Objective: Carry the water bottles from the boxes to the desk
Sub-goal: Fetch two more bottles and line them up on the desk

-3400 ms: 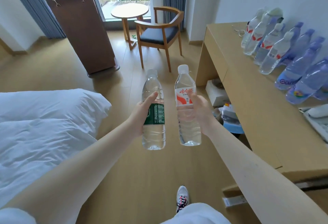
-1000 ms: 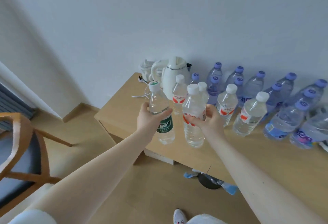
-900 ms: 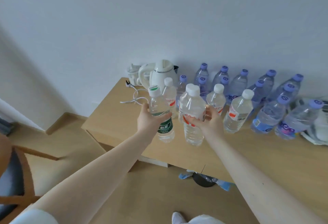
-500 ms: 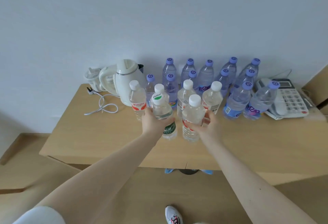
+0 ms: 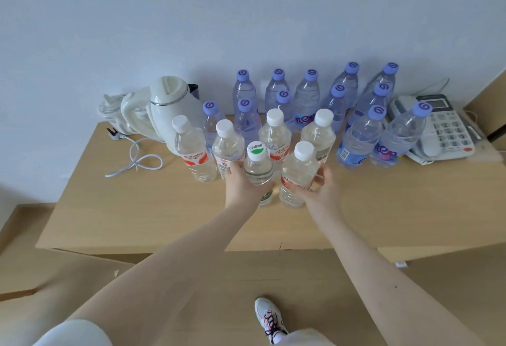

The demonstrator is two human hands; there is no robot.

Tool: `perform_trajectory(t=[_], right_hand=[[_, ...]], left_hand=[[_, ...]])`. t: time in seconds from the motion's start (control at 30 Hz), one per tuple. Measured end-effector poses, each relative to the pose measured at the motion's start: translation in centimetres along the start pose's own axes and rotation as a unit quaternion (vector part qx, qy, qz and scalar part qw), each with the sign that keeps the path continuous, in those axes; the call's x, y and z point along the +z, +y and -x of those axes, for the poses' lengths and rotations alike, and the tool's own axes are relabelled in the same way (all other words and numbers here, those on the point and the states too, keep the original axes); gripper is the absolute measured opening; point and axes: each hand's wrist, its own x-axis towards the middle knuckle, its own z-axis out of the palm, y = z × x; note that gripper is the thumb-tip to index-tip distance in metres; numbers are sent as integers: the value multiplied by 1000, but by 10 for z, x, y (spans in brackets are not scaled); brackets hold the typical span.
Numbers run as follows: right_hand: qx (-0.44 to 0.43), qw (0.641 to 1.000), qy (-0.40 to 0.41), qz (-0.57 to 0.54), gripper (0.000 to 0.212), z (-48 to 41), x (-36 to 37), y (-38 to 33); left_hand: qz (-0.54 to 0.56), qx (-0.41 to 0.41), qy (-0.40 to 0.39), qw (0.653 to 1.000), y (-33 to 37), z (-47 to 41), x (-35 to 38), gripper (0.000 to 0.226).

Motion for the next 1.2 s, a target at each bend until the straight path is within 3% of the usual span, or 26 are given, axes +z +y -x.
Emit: perform_trajectory(t=[0.43, 0.6, 0.8, 1.03, 1.2], right_hand=[[23, 1000, -19, 6, 65, 7, 0, 6], [42, 998, -8, 46, 86, 26, -1, 10], [68, 988, -6, 138, 67, 70, 2, 2], [73, 943, -33, 324, 63, 147, 9, -18], [81, 852, -49, 514, 59, 218, -2, -25]], left_hand=[[-64, 28, -22, 997, -18, 4, -2, 63], [-52, -6, -57, 997, -30, 10, -12, 85], [-102, 2, -140, 985, -43, 32, -46, 61], [-253, 39, -326, 910, -63, 74, -90, 45], [-442, 151, -397, 790, -71, 119, -102, 45]])
